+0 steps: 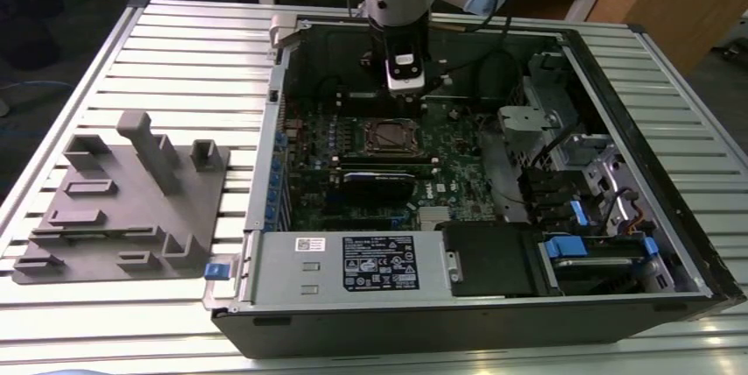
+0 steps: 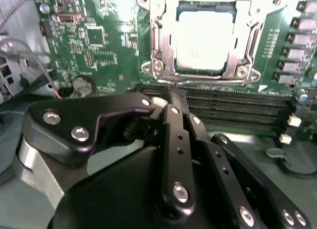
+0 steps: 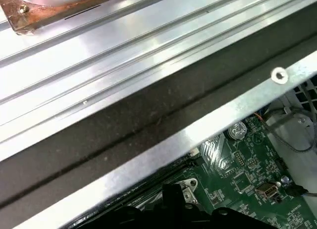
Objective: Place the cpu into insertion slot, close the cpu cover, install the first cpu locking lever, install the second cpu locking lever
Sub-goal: 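Install the first cpu locking lever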
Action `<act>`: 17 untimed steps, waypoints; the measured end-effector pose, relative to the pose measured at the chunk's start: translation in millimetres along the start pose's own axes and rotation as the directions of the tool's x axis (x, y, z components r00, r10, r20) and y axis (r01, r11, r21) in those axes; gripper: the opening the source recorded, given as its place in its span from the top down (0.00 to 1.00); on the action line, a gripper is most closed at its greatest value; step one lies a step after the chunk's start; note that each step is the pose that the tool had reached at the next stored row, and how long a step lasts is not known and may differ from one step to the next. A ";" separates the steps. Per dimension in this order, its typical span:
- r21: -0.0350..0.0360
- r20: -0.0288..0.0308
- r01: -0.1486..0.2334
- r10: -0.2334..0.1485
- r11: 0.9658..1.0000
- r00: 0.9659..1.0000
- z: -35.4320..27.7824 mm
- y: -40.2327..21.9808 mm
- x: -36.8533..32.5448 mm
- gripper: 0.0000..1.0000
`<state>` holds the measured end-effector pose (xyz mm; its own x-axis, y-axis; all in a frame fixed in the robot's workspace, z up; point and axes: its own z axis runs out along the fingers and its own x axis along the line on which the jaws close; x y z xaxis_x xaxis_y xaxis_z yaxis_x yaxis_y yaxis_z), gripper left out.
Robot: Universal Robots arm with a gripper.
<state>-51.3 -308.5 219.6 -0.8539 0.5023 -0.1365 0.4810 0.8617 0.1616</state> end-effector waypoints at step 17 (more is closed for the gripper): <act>0.083 0.001 0.012 -0.012 0.997 1.000 0.6 -0.1 0.0 0.89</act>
<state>-51.3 -308.5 219.0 -0.8596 0.4916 -0.1394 0.4853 0.8708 0.0786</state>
